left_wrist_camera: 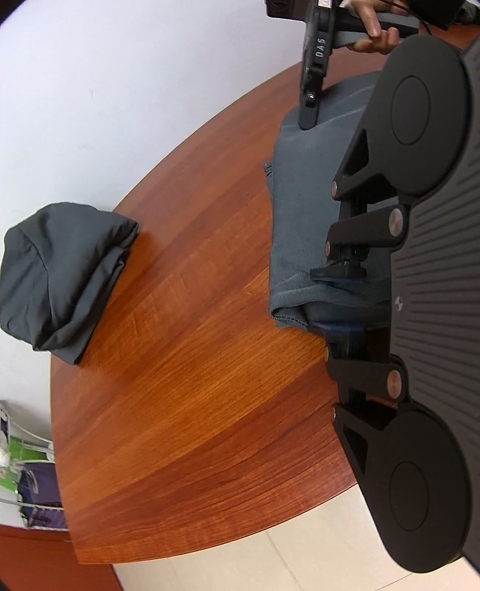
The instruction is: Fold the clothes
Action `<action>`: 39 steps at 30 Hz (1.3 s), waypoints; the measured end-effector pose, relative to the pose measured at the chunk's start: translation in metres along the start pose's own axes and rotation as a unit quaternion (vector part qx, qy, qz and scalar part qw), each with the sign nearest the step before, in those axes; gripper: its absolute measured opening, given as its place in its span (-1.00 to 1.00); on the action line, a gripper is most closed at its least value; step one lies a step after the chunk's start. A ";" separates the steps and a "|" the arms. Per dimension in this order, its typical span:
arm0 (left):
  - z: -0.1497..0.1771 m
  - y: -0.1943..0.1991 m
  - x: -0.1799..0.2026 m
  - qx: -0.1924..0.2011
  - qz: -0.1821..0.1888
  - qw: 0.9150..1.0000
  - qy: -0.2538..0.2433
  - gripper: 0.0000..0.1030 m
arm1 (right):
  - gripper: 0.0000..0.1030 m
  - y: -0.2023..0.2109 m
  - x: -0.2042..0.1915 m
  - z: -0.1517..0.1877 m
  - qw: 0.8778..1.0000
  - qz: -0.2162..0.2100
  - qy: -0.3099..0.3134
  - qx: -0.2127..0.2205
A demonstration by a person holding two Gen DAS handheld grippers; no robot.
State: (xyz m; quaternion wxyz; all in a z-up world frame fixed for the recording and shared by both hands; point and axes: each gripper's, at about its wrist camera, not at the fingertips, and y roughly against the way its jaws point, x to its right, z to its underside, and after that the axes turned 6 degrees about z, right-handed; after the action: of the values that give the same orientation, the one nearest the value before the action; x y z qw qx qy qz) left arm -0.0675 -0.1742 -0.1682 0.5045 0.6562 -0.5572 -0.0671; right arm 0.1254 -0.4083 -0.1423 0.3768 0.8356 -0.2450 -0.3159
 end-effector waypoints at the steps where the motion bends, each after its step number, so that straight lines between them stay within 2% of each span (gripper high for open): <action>1: -0.001 0.003 0.001 -0.001 0.002 1.000 0.003 -0.49 | -0.35 0.006 -0.001 -0.001 1.000 0.003 -0.004 0.004; 2: -0.002 0.008 0.002 -0.004 0.007 1.000 0.005 -0.49 | -0.16 0.012 -0.002 -0.002 1.000 0.008 -0.007 0.009; 5: -0.006 0.026 0.008 -0.004 0.005 1.000 -0.005 -0.32 | 0.20 0.037 -0.009 -0.001 0.999 0.018 -0.010 0.035; 6: -0.007 0.033 0.011 -0.003 0.005 1.000 -0.011 -0.21 | 0.21 0.047 -0.011 0.001 0.999 0.016 -0.013 0.044; 9: -0.008 0.052 0.019 -0.005 0.015 0.999 -0.030 -0.02 | 0.24 0.070 -0.021 0.007 0.998 0.024 -0.017 0.053; 15: 0.001 0.079 0.038 -0.027 0.035 0.995 -0.091 0.03 | 0.33 0.102 -0.047 0.030 0.997 0.052 -0.008 0.056; 17: 0.007 0.084 0.043 -0.037 0.048 0.992 -0.111 0.07 | 0.43 0.107 -0.054 0.040 0.997 0.065 -0.003 0.052; 20: 0.021 0.082 0.045 -0.061 0.054 0.989 -0.126 0.10 | 0.48 0.106 -0.058 0.057 0.995 0.092 0.004 0.044; 26: 0.041 0.064 0.037 -0.114 0.045 0.986 -0.118 0.17 | 0.49 0.097 -0.050 0.088 0.992 0.121 -0.028 0.028; 34: 0.071 0.050 0.039 -0.163 0.065 0.974 -0.142 0.23 | 0.51 0.081 -0.043 0.111 0.989 0.137 -0.050 0.003; 39: 0.085 0.051 0.033 -0.153 0.063 0.978 -0.130 0.23 | 0.51 0.068 -0.041 0.112 0.992 0.119 -0.034 -0.010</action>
State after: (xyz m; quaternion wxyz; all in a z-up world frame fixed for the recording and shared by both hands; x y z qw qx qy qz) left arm -0.1442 -0.2442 -0.1561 0.5255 0.5201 -0.6415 -0.2046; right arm 0.0055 -0.4756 -0.1325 0.4118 0.7852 -0.3525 -0.2994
